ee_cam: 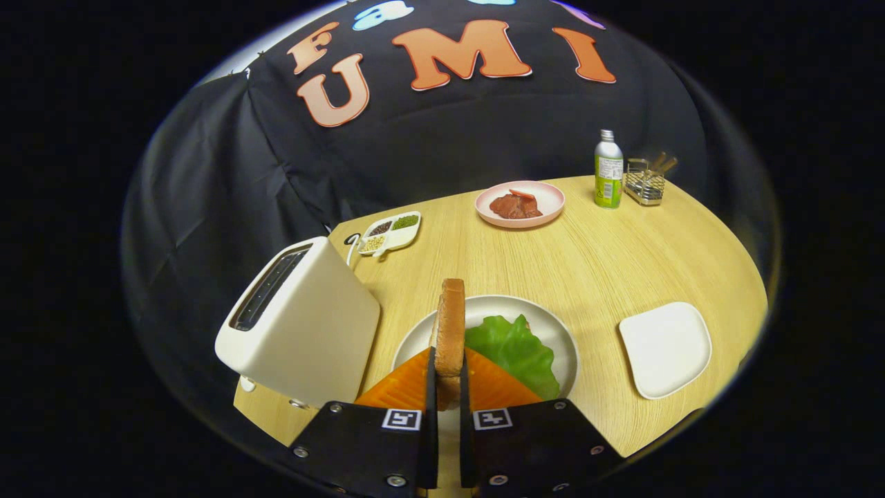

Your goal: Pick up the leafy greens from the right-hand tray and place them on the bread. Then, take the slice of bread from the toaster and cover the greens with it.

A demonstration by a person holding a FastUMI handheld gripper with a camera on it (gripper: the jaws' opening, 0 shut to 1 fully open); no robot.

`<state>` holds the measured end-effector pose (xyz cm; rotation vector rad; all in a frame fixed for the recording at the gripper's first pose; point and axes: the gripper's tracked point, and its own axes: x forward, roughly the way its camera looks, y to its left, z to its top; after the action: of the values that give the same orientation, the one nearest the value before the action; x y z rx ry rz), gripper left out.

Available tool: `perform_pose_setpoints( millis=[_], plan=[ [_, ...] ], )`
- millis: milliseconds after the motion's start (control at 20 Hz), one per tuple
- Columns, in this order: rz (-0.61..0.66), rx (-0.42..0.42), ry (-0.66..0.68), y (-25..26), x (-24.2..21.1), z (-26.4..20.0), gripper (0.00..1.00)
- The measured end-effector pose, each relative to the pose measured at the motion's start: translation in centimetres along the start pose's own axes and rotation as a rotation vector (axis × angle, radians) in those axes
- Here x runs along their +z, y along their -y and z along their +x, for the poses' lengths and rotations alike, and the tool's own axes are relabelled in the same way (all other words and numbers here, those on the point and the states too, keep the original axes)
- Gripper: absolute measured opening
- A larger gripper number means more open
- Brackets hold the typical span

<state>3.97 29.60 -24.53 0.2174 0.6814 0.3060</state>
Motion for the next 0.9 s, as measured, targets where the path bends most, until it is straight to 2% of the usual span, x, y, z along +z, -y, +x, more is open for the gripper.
perform_pose_setpoints(
  millis=[250,400,550,750,900],
  plan=[
    [0.034,-0.037,-0.042,3.3,-0.6,0.3,0.26],
    [0.015,-0.065,-0.057,4.5,-1.0,0.4,0.40],
    [-0.003,-0.081,-0.082,5.5,-1.4,0.7,0.49],
    [-0.032,-0.101,-0.079,7.1,-1.0,0.5,0.56],
    [-0.040,-0.118,-0.042,8.5,0.7,-0.7,0.69]
  ],
)
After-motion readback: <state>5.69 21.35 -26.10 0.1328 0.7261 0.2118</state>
